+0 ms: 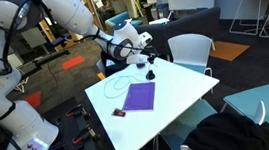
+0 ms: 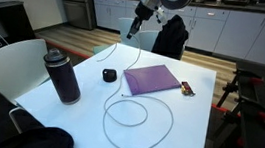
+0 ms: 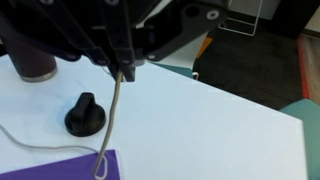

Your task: Place the cable's left and right ends in the center

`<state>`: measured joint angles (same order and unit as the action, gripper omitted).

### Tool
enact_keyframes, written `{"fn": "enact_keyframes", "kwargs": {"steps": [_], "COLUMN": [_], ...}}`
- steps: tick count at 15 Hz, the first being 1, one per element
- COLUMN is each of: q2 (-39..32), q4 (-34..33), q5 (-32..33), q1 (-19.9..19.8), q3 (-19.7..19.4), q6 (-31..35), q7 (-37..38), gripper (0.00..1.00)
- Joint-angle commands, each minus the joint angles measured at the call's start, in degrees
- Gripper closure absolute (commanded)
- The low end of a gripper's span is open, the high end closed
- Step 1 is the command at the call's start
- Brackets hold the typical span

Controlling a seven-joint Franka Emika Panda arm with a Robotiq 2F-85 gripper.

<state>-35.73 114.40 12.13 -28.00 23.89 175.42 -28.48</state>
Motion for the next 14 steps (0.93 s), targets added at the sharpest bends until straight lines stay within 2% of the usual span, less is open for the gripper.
{"fn": "enact_keyframes", "kwargs": {"steps": [1, 2, 7, 11, 14], "q2": [0.74, 0.96, 7.05, 4.98, 5.74], "q4": [4.13, 5.14, 8.70, 5.36, 3.46], "q5": [-1.52, -1.53, -10.40, -21.38, -28.37], "q1": [-9.74, -11.64, -14.36, -16.86, -14.75], "q3": [13.07, 15.46, 19.27, 24.24, 22.49], "q6": [-3.59, -5.15, -16.93, -28.74, -38.60], "q7": [-5.79, -6.34, -9.38, -23.81, -31.53], "gripper": [0.99, 0.99, 0.99, 0.99, 0.99]}}
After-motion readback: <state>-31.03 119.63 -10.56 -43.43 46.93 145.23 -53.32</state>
